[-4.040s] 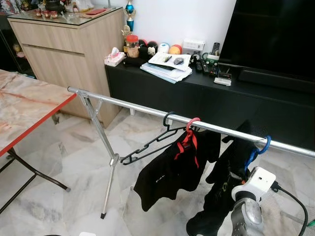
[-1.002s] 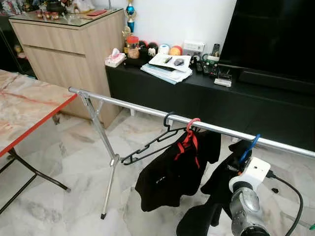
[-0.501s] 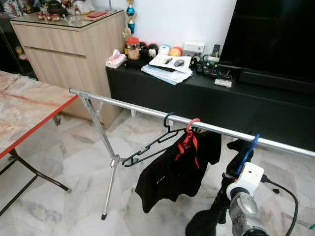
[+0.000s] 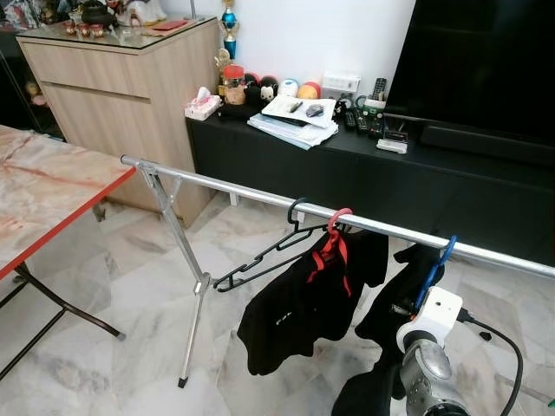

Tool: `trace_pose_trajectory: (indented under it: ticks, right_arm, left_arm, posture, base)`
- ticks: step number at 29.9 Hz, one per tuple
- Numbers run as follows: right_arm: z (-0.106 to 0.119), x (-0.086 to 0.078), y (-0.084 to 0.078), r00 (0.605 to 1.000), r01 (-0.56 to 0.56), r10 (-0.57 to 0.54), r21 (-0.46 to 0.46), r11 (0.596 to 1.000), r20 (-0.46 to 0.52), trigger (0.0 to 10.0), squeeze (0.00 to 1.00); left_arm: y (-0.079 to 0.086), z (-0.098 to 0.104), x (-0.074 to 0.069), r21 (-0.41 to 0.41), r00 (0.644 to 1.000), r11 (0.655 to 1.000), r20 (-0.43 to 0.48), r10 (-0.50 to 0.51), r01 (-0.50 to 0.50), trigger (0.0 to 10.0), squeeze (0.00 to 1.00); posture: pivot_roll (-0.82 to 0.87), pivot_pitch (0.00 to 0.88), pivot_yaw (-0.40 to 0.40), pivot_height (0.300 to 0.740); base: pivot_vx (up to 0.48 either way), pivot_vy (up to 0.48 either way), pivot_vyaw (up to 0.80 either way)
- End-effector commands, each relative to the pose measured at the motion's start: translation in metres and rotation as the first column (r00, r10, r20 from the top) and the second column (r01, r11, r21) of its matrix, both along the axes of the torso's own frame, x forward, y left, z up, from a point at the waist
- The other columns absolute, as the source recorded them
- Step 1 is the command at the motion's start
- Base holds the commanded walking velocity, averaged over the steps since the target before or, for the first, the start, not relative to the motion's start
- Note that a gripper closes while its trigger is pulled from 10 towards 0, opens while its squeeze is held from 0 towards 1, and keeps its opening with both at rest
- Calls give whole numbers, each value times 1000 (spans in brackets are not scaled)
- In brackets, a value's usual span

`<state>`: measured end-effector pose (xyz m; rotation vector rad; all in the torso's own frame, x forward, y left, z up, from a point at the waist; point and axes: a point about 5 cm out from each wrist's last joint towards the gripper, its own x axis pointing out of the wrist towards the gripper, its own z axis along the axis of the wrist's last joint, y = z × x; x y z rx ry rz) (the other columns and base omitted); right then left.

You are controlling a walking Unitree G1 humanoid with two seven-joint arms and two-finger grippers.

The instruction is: Hang hanger

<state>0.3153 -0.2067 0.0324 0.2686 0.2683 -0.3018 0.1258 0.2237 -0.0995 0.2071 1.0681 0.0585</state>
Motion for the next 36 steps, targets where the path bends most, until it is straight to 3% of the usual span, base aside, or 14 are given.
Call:
trace_pose_trajectory:
  ticks: [1,9,15,24,33,34,35,36]
  right_arm:
    - [5,2,-2,1000,14,-14,2,1000,23,10000,0]
    - [4,2,-3,1000,21,-21,-4,1000,17,10000,0]
    - [-2,-1,-9,996,65,-66,-20,998,-54,10000,0]
    - [3,3,-13,995,84,-85,-17,996,-45,10000,0]
    - [4,4,-13,995,93,-93,-16,996,-45,10000,0]
    - [5,4,-12,995,92,-92,-14,996,-37,7216,0]
    - [5,4,-12,995,91,-91,-13,996,-33,2157,0]
    - [5,4,-12,995,91,-91,-13,996,-33,2157,0]
  left_arm:
    - [-2,-2,-3,-1,1000,1000,-28,-10,10,10000,0]
    - [-9,-2,1,-7,999,1000,-28,-19,19,10000,0]
    - [3,0,1,1,1000,1000,-23,-13,13,10000,0]
    - [-3,-4,-8,-4,999,1000,-42,-14,13,10000,0]
    - [2,-2,-7,-1,999,1000,-36,-13,13,10000,0]
    - [-2,-4,-10,-4,999,1000,-39,-15,15,10000,0]
    - [-6,-4,-9,-8,999,1000,-37,-19,19,10000,0]
    - [-6,-4,-9,-8,999,1000,-37,-19,19,10000,0]
  posture:
    - [23,46,0,740]
    - [26,46,1,740]
    - [26,47,1,740]
    - [27,46,0,740]
    - [27,46,0,740]
    - [27,46,0,740]
    - [26,46,1,740]
    - [26,46,1,740]
  base:
    - [0,0,0]
    - [0,0,0]
    - [0,0,0]
    - [0,0,0]
    - [0,0,0]
    - [0,0,0]
    - [0,0,0]
    - [0,0,0]
